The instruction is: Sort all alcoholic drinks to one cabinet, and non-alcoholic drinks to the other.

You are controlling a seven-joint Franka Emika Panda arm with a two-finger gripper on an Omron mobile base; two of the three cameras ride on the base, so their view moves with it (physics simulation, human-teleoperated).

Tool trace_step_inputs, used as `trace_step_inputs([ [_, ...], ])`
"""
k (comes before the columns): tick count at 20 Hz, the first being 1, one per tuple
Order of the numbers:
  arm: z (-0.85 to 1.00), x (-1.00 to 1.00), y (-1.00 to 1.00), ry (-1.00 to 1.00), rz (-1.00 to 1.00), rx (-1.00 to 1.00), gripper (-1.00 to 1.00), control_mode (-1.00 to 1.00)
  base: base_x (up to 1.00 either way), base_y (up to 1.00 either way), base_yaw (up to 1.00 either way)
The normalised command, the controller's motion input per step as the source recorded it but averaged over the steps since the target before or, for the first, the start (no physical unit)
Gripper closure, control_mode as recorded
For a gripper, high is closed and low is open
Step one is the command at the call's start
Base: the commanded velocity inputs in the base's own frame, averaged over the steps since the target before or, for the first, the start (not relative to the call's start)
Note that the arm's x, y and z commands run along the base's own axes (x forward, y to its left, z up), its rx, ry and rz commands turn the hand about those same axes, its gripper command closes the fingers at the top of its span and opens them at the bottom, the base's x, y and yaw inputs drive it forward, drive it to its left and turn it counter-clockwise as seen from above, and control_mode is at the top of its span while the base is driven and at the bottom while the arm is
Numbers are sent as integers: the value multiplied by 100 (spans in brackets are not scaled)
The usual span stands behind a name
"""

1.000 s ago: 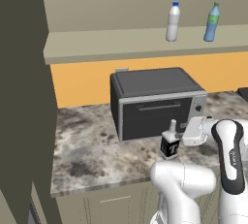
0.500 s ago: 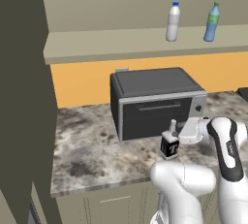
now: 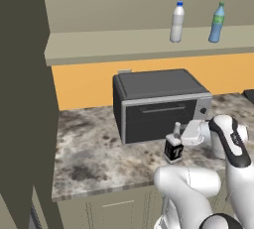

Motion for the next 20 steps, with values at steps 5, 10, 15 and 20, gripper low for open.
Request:
trace_step_inputs([
  [5, -27, 0, 6, 0, -1, 0, -100, -100, 0, 0, 0],
  [10, -9, 0, 29, 0, -1, 0, -100, -100, 0, 0, 0],
  [15, 0, -2, 37, -2, -3, 0, -100, -100, 0, 0, 0],
  [20, 0, -28, 21, -7, -3, 0, -100, -100, 0, 0, 0],
])
